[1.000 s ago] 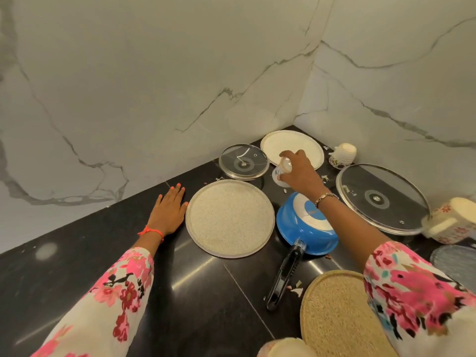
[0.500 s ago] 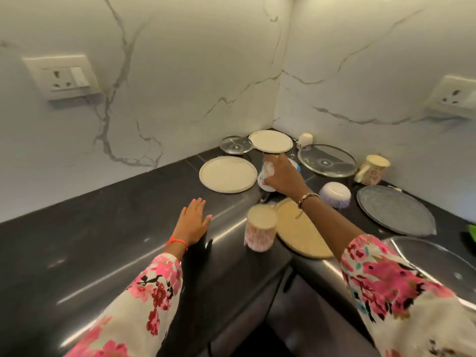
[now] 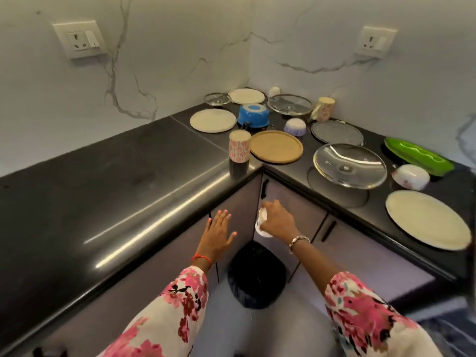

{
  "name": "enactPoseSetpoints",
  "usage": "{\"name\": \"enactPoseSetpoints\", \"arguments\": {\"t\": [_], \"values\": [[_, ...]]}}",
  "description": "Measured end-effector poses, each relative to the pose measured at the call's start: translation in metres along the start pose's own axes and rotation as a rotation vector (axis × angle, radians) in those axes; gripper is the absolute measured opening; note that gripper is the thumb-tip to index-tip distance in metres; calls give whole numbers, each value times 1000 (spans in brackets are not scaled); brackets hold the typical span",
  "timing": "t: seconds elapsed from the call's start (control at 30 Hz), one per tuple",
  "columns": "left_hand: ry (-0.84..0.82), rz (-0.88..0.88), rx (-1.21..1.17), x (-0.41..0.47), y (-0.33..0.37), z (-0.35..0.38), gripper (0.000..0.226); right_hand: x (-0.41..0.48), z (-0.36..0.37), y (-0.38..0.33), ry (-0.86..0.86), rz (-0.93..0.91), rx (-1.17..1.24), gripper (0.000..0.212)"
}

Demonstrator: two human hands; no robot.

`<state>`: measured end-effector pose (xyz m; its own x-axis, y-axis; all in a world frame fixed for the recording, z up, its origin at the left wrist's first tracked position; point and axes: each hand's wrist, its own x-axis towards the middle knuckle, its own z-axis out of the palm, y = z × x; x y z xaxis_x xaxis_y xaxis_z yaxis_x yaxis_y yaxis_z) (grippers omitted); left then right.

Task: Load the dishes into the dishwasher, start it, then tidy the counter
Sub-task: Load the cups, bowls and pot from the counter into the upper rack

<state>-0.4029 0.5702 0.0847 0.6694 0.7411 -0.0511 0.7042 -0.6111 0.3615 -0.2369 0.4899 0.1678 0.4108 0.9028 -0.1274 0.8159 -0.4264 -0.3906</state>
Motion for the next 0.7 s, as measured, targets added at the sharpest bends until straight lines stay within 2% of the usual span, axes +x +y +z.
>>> {"name": "enactPoseSetpoints", "arguments": {"t": [0.2,0.4,0.6,0.7], "values": [[-179,110,77,-134,23,68,76,-144,93,25,-60,167,20,43],[-324,188,85,-268,40,112,98,-292,157,48,-69,280,118,50],[-429,330,98,-348,79,134,99,-413,179,75,-67,435,179,52],[-492,430,97,-369,109,151,87,-464,180,99,-44,556,236,48]]}}
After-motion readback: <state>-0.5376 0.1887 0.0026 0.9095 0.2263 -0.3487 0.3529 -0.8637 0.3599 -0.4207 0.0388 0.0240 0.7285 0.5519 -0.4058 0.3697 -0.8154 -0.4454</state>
